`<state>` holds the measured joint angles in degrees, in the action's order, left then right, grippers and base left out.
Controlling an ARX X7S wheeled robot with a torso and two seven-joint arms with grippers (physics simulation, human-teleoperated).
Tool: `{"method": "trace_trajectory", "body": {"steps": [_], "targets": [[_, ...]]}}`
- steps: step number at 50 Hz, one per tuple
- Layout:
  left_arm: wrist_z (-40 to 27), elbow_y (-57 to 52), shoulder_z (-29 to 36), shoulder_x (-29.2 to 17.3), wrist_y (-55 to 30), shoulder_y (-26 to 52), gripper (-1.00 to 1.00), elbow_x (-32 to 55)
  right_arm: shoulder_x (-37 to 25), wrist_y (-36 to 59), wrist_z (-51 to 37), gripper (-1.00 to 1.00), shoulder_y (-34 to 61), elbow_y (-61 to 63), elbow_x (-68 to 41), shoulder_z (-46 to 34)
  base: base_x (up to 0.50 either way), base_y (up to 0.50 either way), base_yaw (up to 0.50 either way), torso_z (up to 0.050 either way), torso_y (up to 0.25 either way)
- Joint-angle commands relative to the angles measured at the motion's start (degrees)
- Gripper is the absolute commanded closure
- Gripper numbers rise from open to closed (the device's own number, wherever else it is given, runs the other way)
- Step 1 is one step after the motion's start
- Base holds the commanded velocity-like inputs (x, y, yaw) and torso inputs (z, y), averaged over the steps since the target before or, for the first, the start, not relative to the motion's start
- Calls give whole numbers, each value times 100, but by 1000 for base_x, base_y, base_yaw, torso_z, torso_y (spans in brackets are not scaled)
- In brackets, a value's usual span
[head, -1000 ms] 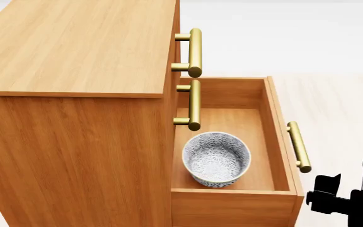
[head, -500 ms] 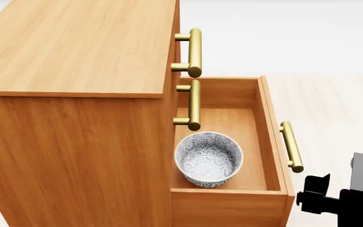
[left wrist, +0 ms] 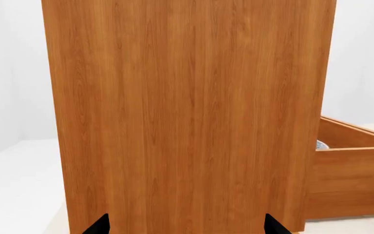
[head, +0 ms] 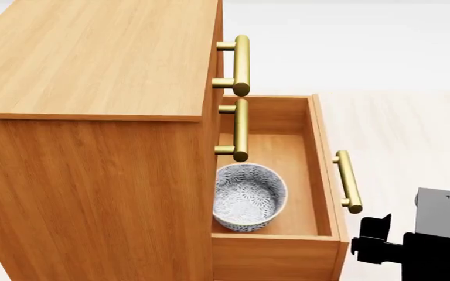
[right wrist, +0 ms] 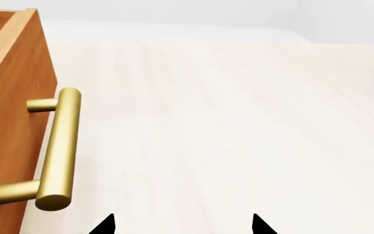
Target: Put the bowl in the bottom drawer of the cabinet and close it.
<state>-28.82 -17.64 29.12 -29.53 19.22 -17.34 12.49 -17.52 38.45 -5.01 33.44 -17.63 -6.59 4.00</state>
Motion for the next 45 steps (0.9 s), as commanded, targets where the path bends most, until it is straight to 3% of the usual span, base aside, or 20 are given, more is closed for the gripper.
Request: {"method": "trace_trajectory", "body": {"steps": [1, 45], "targets": [[-16, -30, 3, -16, -5, -9, -100, -2, 98, 83, -23, -100, -74, 142, -123, -79, 0, 0, 0, 0, 0], [-15, 39, 32, -21, 79, 10, -100, 23, 376, 103, 6, -100, -168, 327, -103, -598, 0, 0, 0, 0, 0]]}}
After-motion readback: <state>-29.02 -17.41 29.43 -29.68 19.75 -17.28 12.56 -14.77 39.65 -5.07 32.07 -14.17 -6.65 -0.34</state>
